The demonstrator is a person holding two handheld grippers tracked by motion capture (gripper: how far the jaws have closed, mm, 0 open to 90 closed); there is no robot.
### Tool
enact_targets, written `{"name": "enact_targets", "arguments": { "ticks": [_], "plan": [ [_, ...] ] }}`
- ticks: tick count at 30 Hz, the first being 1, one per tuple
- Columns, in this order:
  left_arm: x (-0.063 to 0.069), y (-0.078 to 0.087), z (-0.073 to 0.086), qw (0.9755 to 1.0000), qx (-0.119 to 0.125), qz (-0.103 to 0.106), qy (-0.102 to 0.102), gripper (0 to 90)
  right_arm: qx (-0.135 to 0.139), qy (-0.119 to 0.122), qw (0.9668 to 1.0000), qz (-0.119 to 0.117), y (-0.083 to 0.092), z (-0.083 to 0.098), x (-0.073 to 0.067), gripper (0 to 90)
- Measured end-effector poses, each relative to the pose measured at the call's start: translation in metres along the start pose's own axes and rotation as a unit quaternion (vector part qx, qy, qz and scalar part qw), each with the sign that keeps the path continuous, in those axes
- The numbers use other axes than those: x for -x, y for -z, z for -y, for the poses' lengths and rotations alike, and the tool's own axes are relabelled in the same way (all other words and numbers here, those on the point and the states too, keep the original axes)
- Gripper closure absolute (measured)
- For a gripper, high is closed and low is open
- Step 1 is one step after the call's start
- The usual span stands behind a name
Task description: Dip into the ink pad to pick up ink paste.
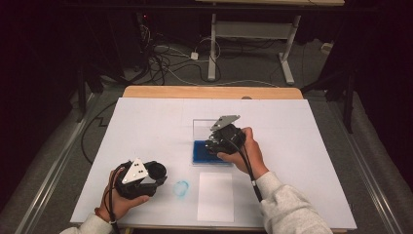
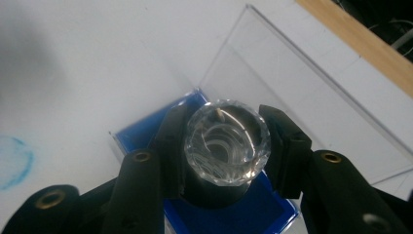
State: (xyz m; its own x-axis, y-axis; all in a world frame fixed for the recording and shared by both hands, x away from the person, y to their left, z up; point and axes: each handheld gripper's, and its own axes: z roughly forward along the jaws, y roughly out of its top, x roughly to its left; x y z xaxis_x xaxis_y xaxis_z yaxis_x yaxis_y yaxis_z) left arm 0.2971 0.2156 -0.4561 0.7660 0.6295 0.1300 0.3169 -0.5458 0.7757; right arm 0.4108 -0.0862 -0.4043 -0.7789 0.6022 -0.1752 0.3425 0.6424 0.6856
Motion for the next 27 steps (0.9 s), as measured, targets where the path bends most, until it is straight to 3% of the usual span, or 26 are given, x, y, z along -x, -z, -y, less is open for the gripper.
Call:
{"name": "enact_targets", "arguments": {
  "ticks": [10,15,20,23,27],
  "plan": [
    [0.0,-0.001,0.0,1.0,-0.004,0.0,-0.002,36.6,-0.019,-0.021,0.9995,-0.015,-0.014,0.016,0.004,57.0],
    [0.001,-0.002,0.0,1.0,-0.005,0.001,-0.004,36.6,-0.018,-0.02,0.9996,-0.014,-0.017,0.016,0.003,57.0],
    [0.002,-0.002,0.0,1.0,-0.007,0.004,-0.005,36.6,-0.021,0.004,0.9998,0.003,-0.018,0.015,-0.003,57.0],
    [0.002,-0.002,0.0,1.0,-0.007,0.005,-0.005,36.6,-0.014,-0.008,0.9999,0.0,-0.017,0.017,-0.002,57.0],
    [0.002,-0.002,0.0,0.9999,-0.007,0.006,-0.006,36.6,-0.019,-0.005,0.9998,-0.001,-0.019,0.015,-0.002,57.0]
  ]
}}
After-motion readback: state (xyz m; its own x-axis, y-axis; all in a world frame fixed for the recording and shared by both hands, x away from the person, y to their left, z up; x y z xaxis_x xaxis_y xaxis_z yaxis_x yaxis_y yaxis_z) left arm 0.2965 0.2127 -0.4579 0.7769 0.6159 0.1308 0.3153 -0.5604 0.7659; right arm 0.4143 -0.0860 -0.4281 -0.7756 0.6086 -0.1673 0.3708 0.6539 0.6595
